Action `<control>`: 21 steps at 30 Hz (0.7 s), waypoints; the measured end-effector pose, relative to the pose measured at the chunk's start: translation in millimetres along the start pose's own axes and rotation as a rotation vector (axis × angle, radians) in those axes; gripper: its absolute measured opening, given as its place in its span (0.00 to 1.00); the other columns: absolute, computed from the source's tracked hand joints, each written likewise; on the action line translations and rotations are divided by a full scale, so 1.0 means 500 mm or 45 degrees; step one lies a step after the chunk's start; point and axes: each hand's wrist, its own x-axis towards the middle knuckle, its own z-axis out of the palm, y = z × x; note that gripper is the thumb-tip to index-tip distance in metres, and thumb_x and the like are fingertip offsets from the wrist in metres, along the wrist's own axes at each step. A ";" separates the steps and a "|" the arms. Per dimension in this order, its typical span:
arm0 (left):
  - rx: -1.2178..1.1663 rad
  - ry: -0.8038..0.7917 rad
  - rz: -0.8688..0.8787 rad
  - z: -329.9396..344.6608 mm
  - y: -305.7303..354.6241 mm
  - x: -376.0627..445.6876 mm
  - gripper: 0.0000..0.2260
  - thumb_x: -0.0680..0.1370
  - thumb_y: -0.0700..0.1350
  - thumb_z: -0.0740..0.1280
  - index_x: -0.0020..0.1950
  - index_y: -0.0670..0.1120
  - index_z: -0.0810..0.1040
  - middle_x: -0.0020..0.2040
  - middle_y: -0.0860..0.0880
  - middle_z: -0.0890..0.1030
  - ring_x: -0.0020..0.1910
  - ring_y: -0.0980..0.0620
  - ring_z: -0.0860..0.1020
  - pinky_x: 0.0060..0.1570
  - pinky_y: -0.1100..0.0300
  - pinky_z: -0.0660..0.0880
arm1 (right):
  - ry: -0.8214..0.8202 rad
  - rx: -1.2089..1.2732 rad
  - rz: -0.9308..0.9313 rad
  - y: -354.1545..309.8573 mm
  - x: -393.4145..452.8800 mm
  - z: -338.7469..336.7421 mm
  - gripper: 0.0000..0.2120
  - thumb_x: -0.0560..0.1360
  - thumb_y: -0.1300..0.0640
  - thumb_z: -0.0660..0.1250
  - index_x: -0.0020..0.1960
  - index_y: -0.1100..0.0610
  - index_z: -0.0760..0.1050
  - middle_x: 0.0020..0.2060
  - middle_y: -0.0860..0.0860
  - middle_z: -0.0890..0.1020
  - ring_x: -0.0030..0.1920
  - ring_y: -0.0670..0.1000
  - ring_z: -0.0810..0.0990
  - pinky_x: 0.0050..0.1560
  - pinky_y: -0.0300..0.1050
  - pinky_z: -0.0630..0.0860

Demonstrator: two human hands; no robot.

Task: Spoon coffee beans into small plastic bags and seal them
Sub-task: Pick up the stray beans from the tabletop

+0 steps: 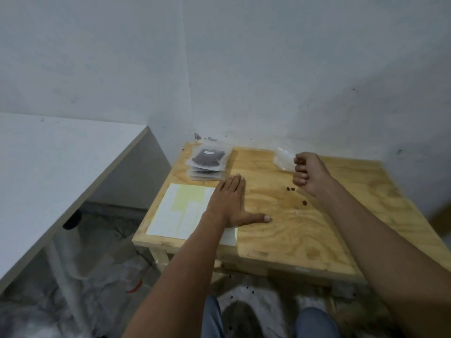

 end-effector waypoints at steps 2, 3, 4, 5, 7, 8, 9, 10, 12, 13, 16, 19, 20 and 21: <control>-0.006 -0.005 -0.001 0.002 0.000 -0.001 0.66 0.61 0.87 0.52 0.83 0.42 0.44 0.84 0.44 0.45 0.83 0.48 0.44 0.81 0.47 0.44 | 0.074 -0.255 -0.093 0.003 -0.021 -0.019 0.09 0.78 0.56 0.64 0.39 0.55 0.71 0.22 0.45 0.63 0.20 0.46 0.57 0.19 0.35 0.54; -0.005 -0.008 -0.004 0.001 0.000 -0.001 0.66 0.61 0.87 0.52 0.83 0.42 0.45 0.84 0.44 0.45 0.83 0.48 0.44 0.81 0.47 0.44 | 0.111 -0.452 -0.177 0.003 -0.034 -0.025 0.07 0.77 0.56 0.66 0.40 0.55 0.74 0.24 0.46 0.67 0.21 0.46 0.60 0.19 0.35 0.56; 0.001 -0.019 -0.007 -0.004 0.002 0.000 0.66 0.61 0.87 0.52 0.83 0.41 0.45 0.84 0.43 0.45 0.83 0.48 0.45 0.81 0.47 0.44 | 0.151 -0.684 -0.273 0.004 -0.044 -0.030 0.04 0.75 0.58 0.69 0.42 0.56 0.76 0.27 0.47 0.72 0.23 0.46 0.65 0.20 0.36 0.59; 0.007 -0.045 -0.012 -0.010 0.005 0.000 0.66 0.61 0.86 0.53 0.83 0.41 0.44 0.84 0.43 0.45 0.83 0.47 0.45 0.81 0.47 0.44 | 0.177 -0.903 -0.370 0.010 -0.049 -0.037 0.03 0.74 0.58 0.71 0.43 0.58 0.79 0.31 0.49 0.77 0.27 0.47 0.70 0.22 0.36 0.63; 0.010 -0.105 -0.035 -0.026 0.019 0.005 0.65 0.62 0.85 0.54 0.83 0.39 0.44 0.84 0.41 0.44 0.83 0.45 0.45 0.81 0.46 0.45 | 0.169 -1.202 -0.503 0.024 -0.047 -0.048 0.05 0.73 0.57 0.75 0.42 0.59 0.84 0.37 0.51 0.83 0.33 0.45 0.76 0.28 0.39 0.69; -0.003 -0.122 -0.049 -0.032 0.029 0.007 0.65 0.63 0.84 0.55 0.83 0.39 0.43 0.83 0.40 0.44 0.83 0.44 0.44 0.80 0.45 0.45 | 0.158 -1.289 -0.518 0.031 -0.046 -0.052 0.05 0.72 0.56 0.77 0.41 0.57 0.86 0.38 0.50 0.84 0.34 0.43 0.77 0.31 0.38 0.70; -0.018 -0.119 -0.057 -0.034 0.040 0.008 0.65 0.63 0.84 0.56 0.83 0.39 0.43 0.83 0.40 0.43 0.83 0.44 0.44 0.80 0.44 0.45 | 0.160 -1.360 -0.524 0.038 -0.045 -0.054 0.04 0.72 0.55 0.78 0.40 0.54 0.86 0.39 0.48 0.84 0.36 0.42 0.77 0.32 0.38 0.70; -0.032 -0.106 -0.053 -0.032 0.052 0.009 0.65 0.63 0.84 0.56 0.83 0.39 0.43 0.83 0.40 0.43 0.83 0.44 0.43 0.80 0.44 0.44 | 0.168 -1.428 -0.528 0.043 -0.043 -0.055 0.04 0.71 0.53 0.78 0.39 0.51 0.86 0.40 0.46 0.84 0.37 0.42 0.77 0.33 0.39 0.70; -0.044 -0.083 -0.005 -0.016 0.076 0.010 0.64 0.64 0.84 0.55 0.83 0.40 0.42 0.83 0.41 0.42 0.82 0.44 0.41 0.80 0.45 0.42 | 0.200 -1.559 -0.563 0.051 -0.040 -0.054 0.03 0.71 0.51 0.79 0.42 0.49 0.87 0.42 0.46 0.83 0.39 0.45 0.78 0.37 0.42 0.71; -0.044 -0.071 0.025 -0.006 0.087 0.012 0.63 0.65 0.83 0.55 0.83 0.40 0.42 0.83 0.41 0.41 0.82 0.45 0.41 0.80 0.45 0.41 | 0.213 -1.601 -0.582 0.056 -0.037 -0.053 0.05 0.71 0.50 0.79 0.45 0.49 0.87 0.43 0.47 0.83 0.41 0.46 0.78 0.40 0.42 0.72; -0.037 -0.044 0.046 0.009 0.107 0.021 0.63 0.65 0.83 0.54 0.83 0.40 0.41 0.83 0.41 0.42 0.82 0.45 0.41 0.80 0.45 0.39 | 0.228 -1.642 -0.589 0.070 -0.035 -0.051 0.07 0.72 0.50 0.78 0.49 0.50 0.87 0.47 0.49 0.84 0.46 0.50 0.80 0.43 0.44 0.74; -0.029 -0.040 0.044 0.008 0.109 0.036 0.64 0.63 0.84 0.53 0.83 0.40 0.41 0.83 0.42 0.42 0.83 0.45 0.41 0.80 0.45 0.40 | 0.261 -1.673 -0.630 0.078 -0.034 -0.045 0.05 0.74 0.51 0.76 0.49 0.51 0.87 0.48 0.50 0.85 0.48 0.52 0.82 0.45 0.46 0.78; -0.032 -0.039 0.052 0.008 0.110 0.040 0.65 0.62 0.85 0.52 0.83 0.40 0.42 0.83 0.42 0.42 0.83 0.45 0.41 0.80 0.45 0.40 | 0.270 -1.700 -0.655 0.080 -0.034 -0.043 0.04 0.75 0.52 0.75 0.48 0.52 0.86 0.46 0.50 0.85 0.46 0.51 0.82 0.45 0.47 0.79; -0.033 -0.041 0.057 0.010 0.112 0.044 0.66 0.61 0.86 0.50 0.83 0.40 0.42 0.84 0.42 0.43 0.83 0.46 0.41 0.80 0.45 0.40 | 0.271 -1.742 -0.681 0.082 -0.034 -0.040 0.03 0.76 0.54 0.74 0.46 0.53 0.86 0.45 0.50 0.85 0.44 0.51 0.81 0.44 0.47 0.80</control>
